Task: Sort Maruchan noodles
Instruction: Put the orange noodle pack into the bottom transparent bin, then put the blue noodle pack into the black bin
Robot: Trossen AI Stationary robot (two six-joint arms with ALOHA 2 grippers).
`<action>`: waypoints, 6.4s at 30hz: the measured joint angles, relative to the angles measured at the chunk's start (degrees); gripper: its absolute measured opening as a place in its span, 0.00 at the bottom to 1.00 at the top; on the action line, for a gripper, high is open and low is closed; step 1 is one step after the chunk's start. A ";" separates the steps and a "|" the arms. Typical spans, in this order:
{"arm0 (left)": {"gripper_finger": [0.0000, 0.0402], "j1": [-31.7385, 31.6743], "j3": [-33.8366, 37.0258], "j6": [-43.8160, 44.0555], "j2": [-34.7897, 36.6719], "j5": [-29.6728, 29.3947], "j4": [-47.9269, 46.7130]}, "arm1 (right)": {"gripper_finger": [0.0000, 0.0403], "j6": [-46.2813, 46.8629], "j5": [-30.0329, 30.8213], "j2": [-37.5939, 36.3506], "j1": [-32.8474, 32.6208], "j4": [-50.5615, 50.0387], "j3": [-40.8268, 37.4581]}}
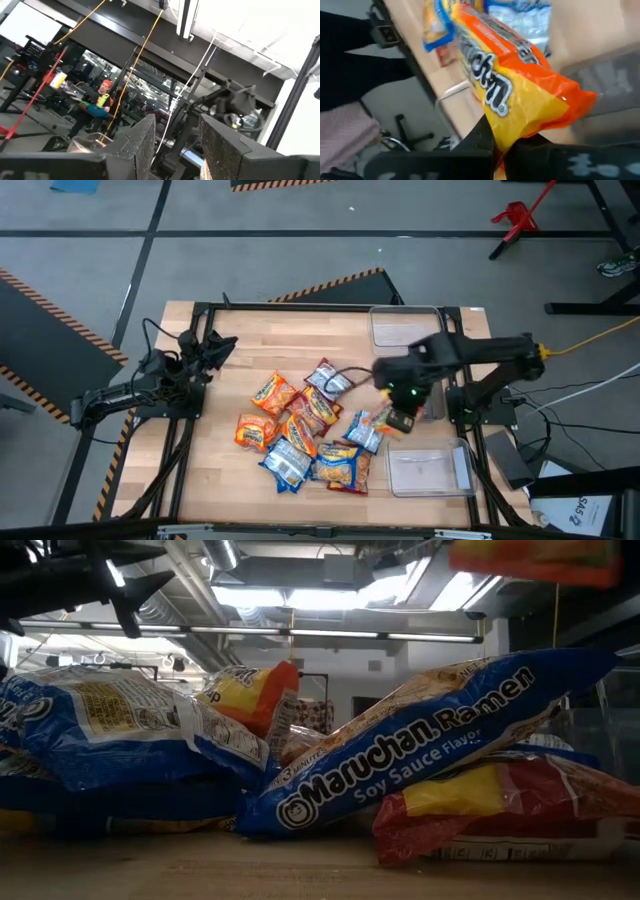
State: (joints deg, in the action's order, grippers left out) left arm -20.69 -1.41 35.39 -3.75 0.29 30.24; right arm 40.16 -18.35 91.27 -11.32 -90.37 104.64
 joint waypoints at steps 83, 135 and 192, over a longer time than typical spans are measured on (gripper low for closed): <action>0.37 -0.02 0.04 0.59 0.00 -13.11 -10.11 | 0.48 7.78 -9.29 -2.69 -21.43 8.82 -20.25; 0.37 0.00 0.04 5.00 0.02 -9.10 -11.66 | 0.92 -17.45 5.18 13.11 6.41 38.90 -35.66; 0.37 0.00 0.02 4.53 0.00 -13.96 -11.86 | 0.00 -36.81 19.41 -11.71 20.99 0.44 -27.29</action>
State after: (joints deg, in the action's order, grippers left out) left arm -20.69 -1.39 39.92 -3.75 -13.67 18.38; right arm 3.35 1.06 79.55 9.66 -89.93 77.35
